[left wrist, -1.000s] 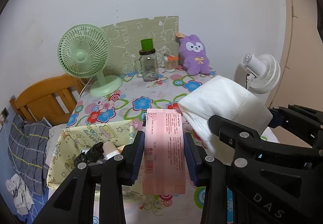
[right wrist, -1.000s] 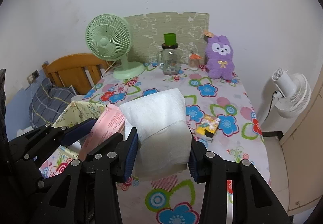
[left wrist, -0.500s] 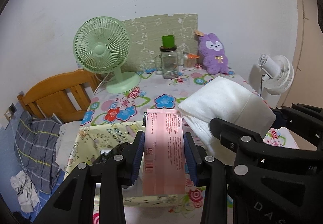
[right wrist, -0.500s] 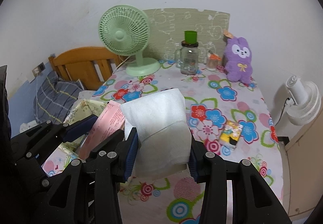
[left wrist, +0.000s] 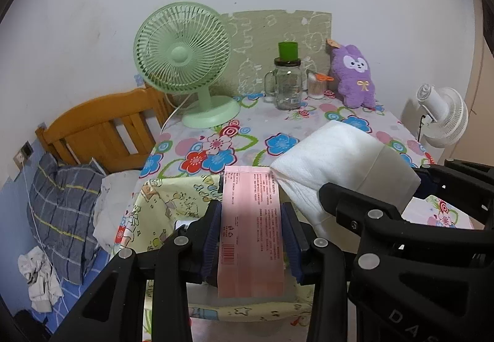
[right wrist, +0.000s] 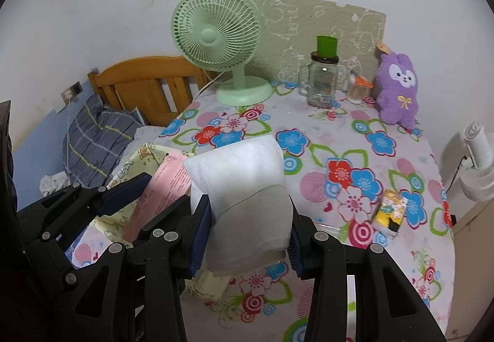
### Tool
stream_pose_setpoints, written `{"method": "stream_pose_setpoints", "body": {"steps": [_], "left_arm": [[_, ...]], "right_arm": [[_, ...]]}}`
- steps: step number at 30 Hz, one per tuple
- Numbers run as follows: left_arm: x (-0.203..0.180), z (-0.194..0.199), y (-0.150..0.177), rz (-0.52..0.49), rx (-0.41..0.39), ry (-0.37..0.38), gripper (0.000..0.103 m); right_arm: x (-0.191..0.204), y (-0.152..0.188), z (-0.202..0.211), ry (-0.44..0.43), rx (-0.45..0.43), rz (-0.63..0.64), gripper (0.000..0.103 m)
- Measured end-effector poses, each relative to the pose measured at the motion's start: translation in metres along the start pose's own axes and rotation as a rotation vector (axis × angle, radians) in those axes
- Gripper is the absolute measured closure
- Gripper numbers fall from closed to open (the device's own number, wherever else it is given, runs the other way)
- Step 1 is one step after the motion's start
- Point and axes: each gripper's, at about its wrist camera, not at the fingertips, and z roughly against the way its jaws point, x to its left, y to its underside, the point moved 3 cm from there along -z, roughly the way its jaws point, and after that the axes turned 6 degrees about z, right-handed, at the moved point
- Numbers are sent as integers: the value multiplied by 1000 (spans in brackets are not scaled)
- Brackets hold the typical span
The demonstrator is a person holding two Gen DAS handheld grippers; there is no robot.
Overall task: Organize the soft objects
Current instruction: 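Lift the pink packet and white towel and carry them toward the yellow box, then lower the pink packet and white towel into the box and open both grippers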
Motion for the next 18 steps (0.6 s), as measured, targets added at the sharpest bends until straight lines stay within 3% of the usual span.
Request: {"method": "stream_pose_setpoints", "body": {"steps": [18], "left_arm": [[43,-38,14,34,77,-40,64]], "right_arm": [[37,-2,-54,-70,82,40,56]]}}
